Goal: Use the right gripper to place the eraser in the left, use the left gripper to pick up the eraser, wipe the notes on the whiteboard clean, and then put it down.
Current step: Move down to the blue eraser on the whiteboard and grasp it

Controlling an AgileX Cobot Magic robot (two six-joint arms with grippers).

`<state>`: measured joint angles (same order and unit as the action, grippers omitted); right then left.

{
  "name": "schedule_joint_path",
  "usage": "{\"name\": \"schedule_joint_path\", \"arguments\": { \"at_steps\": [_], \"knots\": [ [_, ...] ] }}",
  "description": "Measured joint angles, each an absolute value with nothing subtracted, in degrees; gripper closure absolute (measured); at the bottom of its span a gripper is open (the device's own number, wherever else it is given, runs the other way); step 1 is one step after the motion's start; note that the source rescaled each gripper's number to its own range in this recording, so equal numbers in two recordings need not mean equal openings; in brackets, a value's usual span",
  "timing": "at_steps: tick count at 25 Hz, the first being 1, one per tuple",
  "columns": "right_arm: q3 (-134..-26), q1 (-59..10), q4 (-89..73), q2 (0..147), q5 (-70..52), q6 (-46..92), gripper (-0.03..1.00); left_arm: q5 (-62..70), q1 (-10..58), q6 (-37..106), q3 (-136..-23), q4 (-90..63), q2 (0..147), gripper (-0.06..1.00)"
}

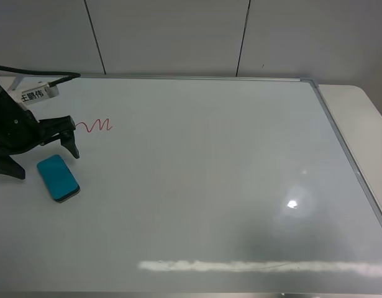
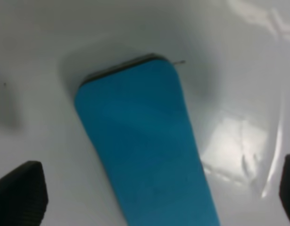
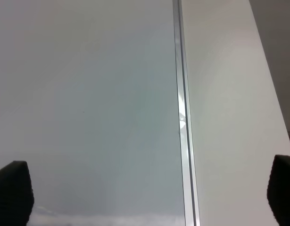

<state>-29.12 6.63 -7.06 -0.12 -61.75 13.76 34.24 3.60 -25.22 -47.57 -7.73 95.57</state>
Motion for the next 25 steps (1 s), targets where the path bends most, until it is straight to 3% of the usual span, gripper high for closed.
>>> {"name": "schedule_joint_path", "arguments": {
  "at_steps": [25],
  "knots": [
    [-29.1, 6.6, -4.5, -0.1, -61.7, 13.7, -0.03, 31.8, 3.5, -23.5, -47.6, -9.1, 100.9, -0.06]
  ]
}}
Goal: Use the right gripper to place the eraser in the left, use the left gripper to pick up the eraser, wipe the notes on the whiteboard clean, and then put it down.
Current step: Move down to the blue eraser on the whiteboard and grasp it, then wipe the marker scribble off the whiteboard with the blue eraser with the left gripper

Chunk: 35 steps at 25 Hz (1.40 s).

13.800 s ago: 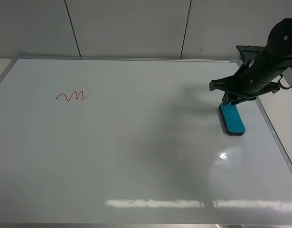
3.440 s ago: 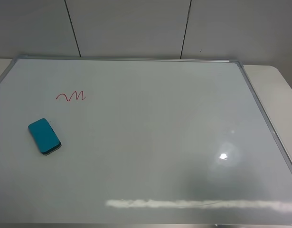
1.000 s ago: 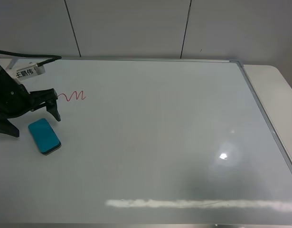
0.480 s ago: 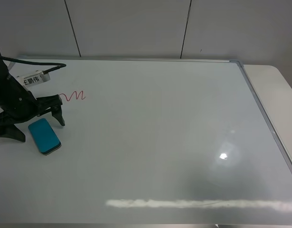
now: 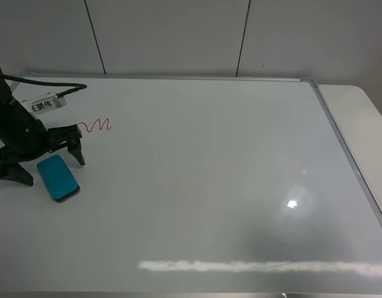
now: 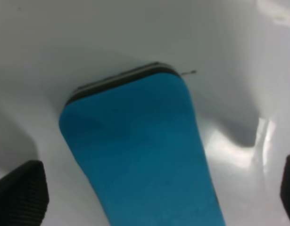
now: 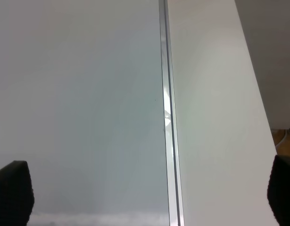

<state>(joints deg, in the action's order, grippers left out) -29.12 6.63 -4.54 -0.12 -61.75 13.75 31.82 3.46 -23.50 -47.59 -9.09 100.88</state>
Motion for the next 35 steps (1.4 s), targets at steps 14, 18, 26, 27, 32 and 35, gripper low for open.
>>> {"name": "schedule_joint_path", "arguments": {
  "at_steps": [14, 18, 26, 27, 32, 35],
  "knots": [
    [-29.1, 6.6, -4.5, -0.1, -61.7, 13.7, -0.03, 32.0, 3.5, -24.4, -47.6, -7.0, 102.9, 0.53],
    [-29.1, 6.6, -4.5, -0.1, -61.7, 13.7, -0.03, 31.9, 3.5, -24.9, -47.6, -7.0, 102.9, 0.92],
    [-29.1, 6.6, -4.5, -0.1, -61.7, 13.7, -0.03, 34.5, 3.5, -23.5, -48.1, -6.7, 102.9, 0.93],
    [-29.1, 6.6, -4.5, -0.1, -61.7, 13.7, -0.03, 35.7, 3.5, -23.0, -48.7, -6.7, 102.9, 0.93],
    [-29.1, 6.6, -4.5, -0.1, -61.7, 13.7, -0.03, 43.5, 3.5, -19.5, -55.1, -6.6, 102.5, 0.93],
    [-29.1, 6.6, -4.5, -0.1, -61.7, 13.7, -0.03, 47.3, 3.5, -16.9, -59.6, -6.4, 102.4, 0.93]
  ]
}}
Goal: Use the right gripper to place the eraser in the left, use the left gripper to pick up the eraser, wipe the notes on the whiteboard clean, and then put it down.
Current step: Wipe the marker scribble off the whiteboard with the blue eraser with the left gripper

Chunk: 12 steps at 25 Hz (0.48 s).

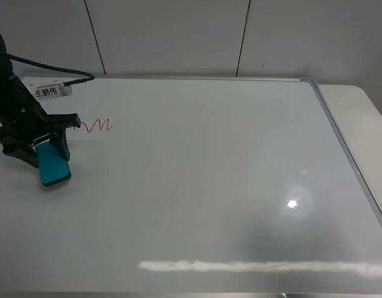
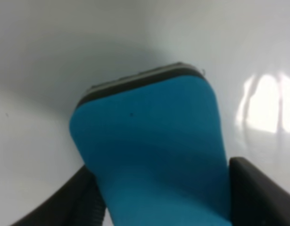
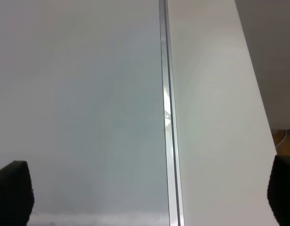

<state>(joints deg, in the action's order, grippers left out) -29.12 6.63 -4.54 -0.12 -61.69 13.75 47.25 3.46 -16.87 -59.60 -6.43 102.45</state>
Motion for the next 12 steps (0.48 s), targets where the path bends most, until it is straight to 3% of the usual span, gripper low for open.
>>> {"name": "schedule_joint_path", "arguments": {
  "at_steps": [12],
  "knots": [
    [-29.1, 6.6, -4.5, -0.1, -61.7, 13.7, -0.03, 58.9, 2.5, -14.1, -79.5, 2.8, 107.5, 0.93]
  ]
}}
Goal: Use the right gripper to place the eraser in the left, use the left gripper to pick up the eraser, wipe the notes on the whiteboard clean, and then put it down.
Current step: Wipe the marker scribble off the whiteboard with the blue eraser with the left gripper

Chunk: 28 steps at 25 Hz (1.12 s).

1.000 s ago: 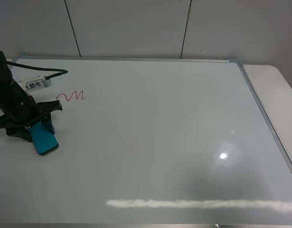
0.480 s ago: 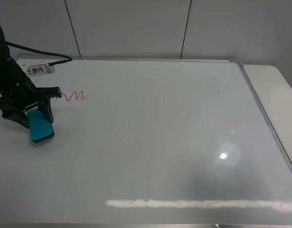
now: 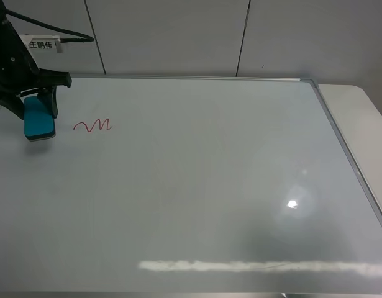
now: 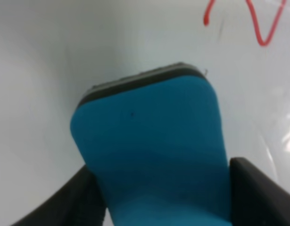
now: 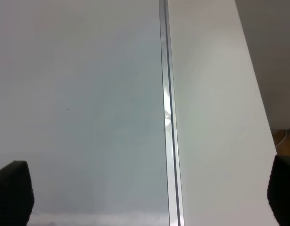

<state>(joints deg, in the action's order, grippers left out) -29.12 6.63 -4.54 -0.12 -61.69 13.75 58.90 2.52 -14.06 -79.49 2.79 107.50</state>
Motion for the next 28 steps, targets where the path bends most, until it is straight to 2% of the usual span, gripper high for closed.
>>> {"name": "schedule_joint_path", "arguments": {
  "at_steps": [8, 28],
  "knots": [
    [-29.1, 6.6, -4.5, -0.1, -61.7, 13.7, -0.03, 57.8, 2.4, -12.2, -88.3, 7.1, 115.6, 0.93],
    [-29.1, 6.6, -4.5, -0.1, -61.7, 13.7, -0.03, 50.0, 2.4, -10.7, -88.9, 7.0, 125.5, 0.93]
  ]
}}
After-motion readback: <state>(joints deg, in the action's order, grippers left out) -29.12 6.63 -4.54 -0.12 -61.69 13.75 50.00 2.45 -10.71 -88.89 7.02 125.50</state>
